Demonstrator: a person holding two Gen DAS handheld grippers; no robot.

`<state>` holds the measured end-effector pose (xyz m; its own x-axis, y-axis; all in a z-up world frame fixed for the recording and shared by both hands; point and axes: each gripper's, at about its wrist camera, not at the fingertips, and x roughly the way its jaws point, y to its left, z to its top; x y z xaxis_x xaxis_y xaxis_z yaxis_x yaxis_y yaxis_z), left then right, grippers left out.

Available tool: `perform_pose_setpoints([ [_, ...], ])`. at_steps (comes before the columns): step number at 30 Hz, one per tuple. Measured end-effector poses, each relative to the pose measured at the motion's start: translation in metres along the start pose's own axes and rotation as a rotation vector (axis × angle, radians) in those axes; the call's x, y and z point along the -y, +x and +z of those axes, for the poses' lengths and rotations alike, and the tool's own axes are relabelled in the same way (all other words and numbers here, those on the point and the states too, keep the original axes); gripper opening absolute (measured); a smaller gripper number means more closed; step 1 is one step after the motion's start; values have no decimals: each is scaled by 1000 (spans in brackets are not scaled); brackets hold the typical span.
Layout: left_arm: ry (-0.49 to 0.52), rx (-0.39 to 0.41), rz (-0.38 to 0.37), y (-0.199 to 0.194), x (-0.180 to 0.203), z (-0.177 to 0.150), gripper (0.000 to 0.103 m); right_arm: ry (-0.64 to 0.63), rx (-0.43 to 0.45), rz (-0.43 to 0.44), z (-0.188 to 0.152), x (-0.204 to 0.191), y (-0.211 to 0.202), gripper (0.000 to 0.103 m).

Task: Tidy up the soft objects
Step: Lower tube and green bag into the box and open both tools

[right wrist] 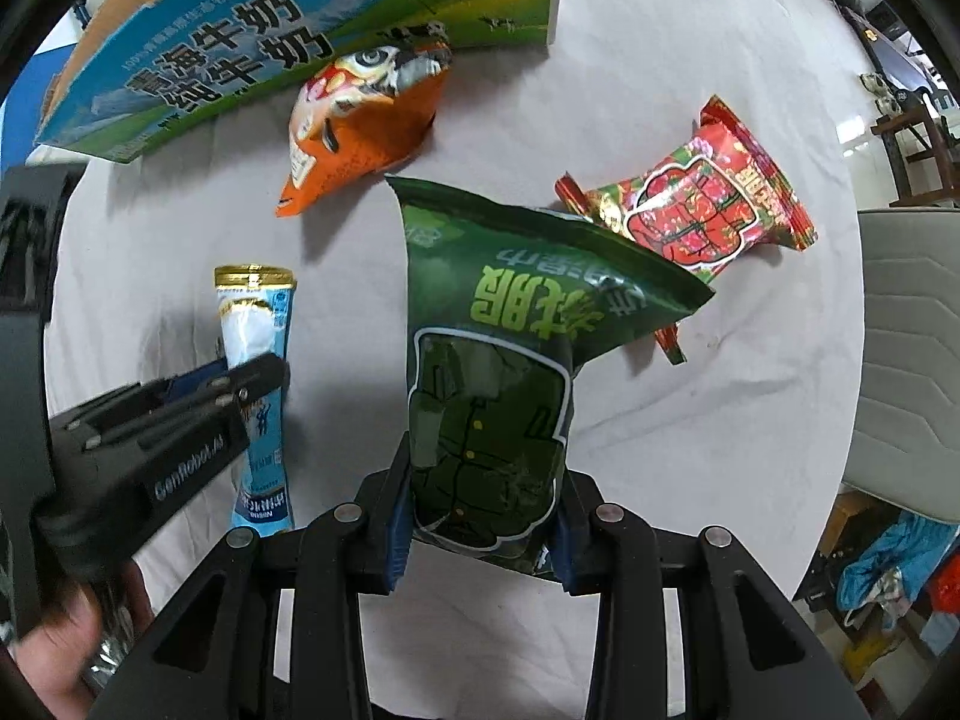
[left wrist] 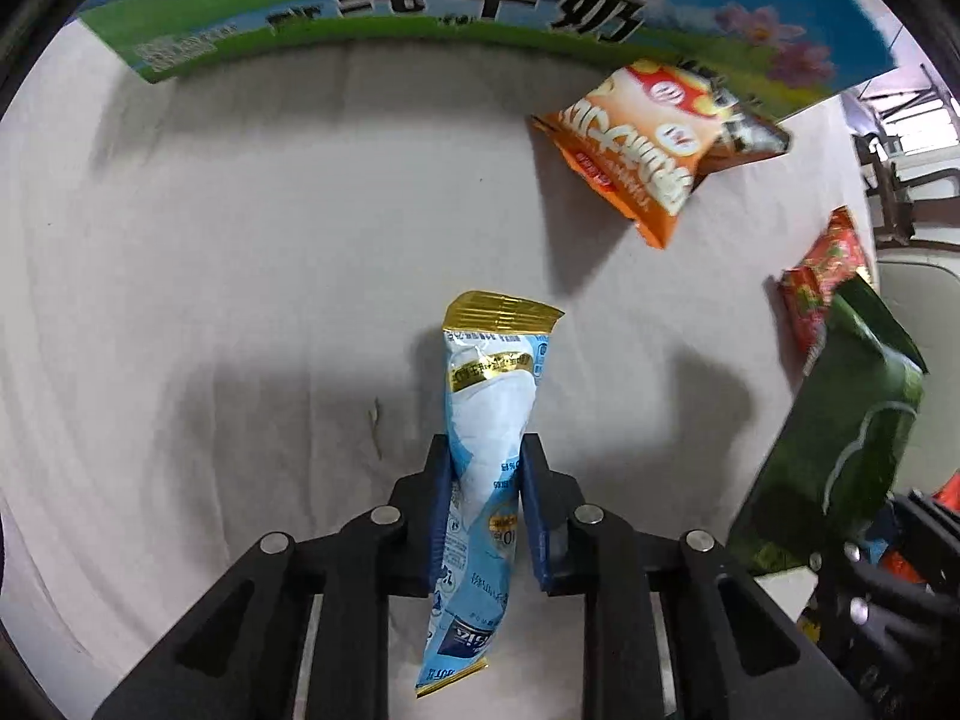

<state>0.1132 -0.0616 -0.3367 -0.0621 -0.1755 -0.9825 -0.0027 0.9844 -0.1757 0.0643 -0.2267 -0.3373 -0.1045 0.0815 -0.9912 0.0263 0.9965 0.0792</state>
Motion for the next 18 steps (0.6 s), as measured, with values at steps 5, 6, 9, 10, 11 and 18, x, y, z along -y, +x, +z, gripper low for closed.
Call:
perform_pose_setpoints([
  [5, -15, 86, -58, -46, -7, -14, 18, -1, 22, 25, 6, -1, -18, 39],
  [6, -20, 104, -67, -56, -8, -15, 18, -4, 27, 29, 7, -3, -22, 39],
  [9, -33, 157, -108, -89, -13, -15, 18, -10, 52, 46, 10, -5, -37, 38],
  [10, -37, 178, -127, -104, -15, -14, 18, -14, 65, 55, 12, -7, -45, 38],
  [11, -40, 195, -138, -114, -16, -13, 19, -17, 77, 65, 13, -8, -52, 38],
  [18, -35, 325, -181, -188, -3, 31, 18, -58, 200, 120, 35, -23, -133, 38],
])
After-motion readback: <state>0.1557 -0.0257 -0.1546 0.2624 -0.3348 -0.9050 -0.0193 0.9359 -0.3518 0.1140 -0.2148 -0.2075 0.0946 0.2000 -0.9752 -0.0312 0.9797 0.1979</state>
